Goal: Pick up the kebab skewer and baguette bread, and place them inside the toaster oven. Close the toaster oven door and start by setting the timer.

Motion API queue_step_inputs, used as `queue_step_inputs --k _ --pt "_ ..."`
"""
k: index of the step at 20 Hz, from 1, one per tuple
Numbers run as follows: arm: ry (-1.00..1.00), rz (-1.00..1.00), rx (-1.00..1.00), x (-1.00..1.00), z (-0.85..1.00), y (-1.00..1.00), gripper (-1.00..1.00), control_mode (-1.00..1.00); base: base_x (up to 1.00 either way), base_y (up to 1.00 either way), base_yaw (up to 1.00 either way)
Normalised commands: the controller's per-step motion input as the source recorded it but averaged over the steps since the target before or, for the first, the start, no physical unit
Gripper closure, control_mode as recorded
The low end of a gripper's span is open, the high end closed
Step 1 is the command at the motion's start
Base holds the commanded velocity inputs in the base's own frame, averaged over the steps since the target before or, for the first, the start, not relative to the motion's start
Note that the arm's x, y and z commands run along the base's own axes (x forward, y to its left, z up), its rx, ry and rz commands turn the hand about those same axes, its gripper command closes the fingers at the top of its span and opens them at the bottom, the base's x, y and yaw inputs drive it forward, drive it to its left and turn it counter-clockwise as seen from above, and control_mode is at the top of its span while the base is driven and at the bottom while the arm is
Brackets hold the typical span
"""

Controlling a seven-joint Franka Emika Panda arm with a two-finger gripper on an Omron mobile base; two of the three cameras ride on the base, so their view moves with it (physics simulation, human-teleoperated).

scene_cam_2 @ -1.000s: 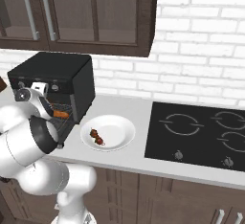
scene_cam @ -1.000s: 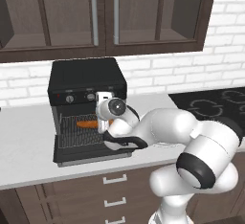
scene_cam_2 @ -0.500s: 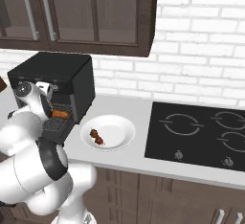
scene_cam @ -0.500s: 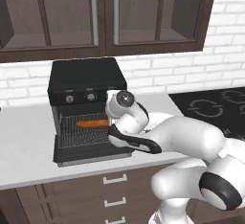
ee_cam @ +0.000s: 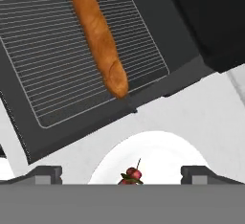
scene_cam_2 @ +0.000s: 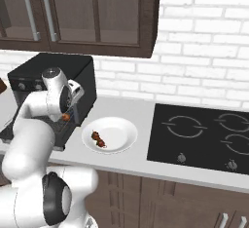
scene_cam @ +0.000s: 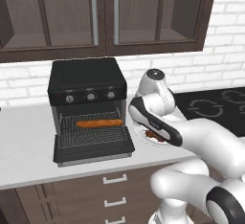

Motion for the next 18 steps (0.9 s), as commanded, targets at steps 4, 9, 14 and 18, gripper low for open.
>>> queue_step_inputs --k 4,9,14,18 --pt "0.25 -0.28 0.08 -0.03 -0.04 -0.91 -1.00 -1.00 0.00 0.00 0.00" --pt "0.03 -0.18 0.03 0.00 -0.73 -0.85 -1.00 -1.00 0.00 0.00 0.00" --pt "0.00 -0.19 0.03 0.00 -0.77 -0.31 -1.00 -1.00 0.00 0.00 0.00" --pt "0.08 -0.06 0.00 0.10 -0.33 0.00 -1.00 -1.00 0.00 0.00 0.00"
